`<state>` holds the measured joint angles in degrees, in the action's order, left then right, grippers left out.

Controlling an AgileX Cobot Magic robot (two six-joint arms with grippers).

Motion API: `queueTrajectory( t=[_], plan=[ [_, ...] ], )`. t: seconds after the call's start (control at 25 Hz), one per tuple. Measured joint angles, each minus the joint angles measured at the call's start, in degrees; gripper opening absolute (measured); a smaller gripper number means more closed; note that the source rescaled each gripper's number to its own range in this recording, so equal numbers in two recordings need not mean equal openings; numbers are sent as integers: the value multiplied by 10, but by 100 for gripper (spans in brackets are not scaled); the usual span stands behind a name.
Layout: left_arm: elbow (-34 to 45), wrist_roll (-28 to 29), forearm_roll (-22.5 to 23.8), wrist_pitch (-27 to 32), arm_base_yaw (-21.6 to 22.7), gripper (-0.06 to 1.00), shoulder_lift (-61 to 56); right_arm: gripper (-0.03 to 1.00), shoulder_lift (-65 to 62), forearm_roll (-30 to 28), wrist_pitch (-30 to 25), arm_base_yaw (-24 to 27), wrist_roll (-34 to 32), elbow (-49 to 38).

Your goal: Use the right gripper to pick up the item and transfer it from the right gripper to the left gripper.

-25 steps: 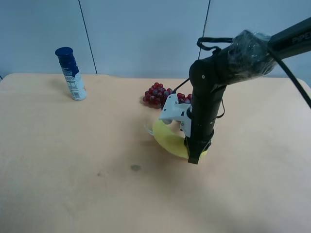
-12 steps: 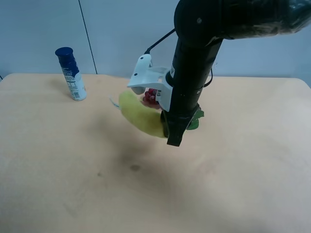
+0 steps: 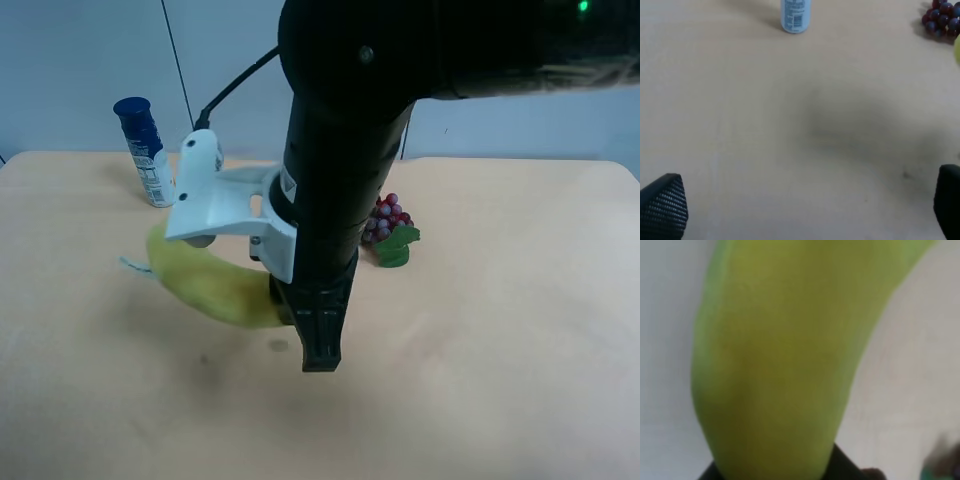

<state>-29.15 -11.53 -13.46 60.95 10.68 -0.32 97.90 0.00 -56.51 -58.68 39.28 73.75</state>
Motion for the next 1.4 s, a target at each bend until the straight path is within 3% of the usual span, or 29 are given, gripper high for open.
queueTrajectory(
  t=[0.16, 0.44, 0.64, 1.0, 1.2, 1.4],
  plan=[
    [-1, 0, -29, 3, 0, 100, 14, 0, -1, -7, 7, -31, 0, 0],
    [-68, 0, -148, 76, -1, 100, 164, 0, -3, -13, 16, -53, 0, 0],
    [-99, 0, -220, 85, -8, 100, 246, 0, -7, -6, 18, -55, 0, 0],
    [-99, 0, -288, 86, -8, 100, 326, 0, -59, 7, 37, -55, 0, 0],
    [-99, 0, -349, 86, -8, 100, 351, 0, -65, 35, 45, -55, 0, 0],
    [-99, 0, -381, 86, -8, 100, 367, 0, -70, 73, 56, -55, 17, 0]
  ],
)
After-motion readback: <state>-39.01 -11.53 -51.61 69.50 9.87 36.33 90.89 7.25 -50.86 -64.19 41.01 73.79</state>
